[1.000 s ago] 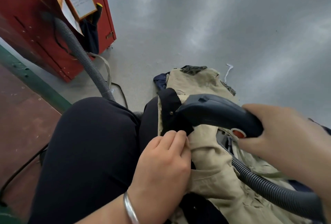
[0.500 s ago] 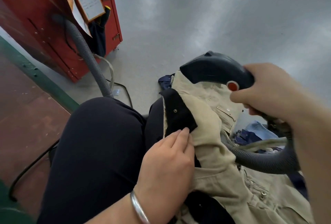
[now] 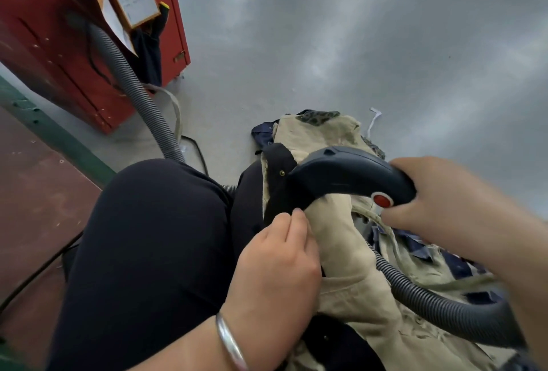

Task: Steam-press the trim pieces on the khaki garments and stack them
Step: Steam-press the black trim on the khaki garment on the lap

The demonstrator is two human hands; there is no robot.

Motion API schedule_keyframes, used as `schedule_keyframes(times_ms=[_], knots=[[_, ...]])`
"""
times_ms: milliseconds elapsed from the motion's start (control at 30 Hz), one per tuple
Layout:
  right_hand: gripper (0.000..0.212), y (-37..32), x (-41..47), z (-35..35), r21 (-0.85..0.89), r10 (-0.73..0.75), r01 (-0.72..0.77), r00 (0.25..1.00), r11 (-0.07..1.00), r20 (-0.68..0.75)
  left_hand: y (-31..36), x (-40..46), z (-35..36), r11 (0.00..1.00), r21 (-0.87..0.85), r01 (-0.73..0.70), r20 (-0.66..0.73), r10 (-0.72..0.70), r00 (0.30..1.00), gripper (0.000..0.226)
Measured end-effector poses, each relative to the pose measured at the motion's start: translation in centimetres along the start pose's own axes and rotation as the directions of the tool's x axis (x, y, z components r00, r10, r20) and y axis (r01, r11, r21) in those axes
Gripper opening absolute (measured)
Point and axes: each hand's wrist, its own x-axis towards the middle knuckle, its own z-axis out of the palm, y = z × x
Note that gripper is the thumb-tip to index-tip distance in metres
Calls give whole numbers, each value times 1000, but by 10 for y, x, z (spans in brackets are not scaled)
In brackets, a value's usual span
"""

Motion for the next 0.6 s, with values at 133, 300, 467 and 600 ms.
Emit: schedule_keyframes(times_ms=[133, 300, 467, 600], knots=[[10, -19, 29, -1, 28, 1, 0, 999, 1000, -34, -1, 0, -2, 1000, -28, 2, 11, -2, 1000, 44], [12, -28, 67, -3, 77, 66, -60, 994, 995, -82, 1, -2, 0, 999, -38, 2, -12, -3, 1000, 44], [18, -6, 32, -30, 272, -18, 52, 992, 961, -124, -8, 3, -3, 996, -78, 42, 28, -39, 999, 49], [18, 6, -9, -20, 136, -26, 42, 993, 990, -117, -13, 10, -2, 996, -69, 64, 60, -60, 996, 53]])
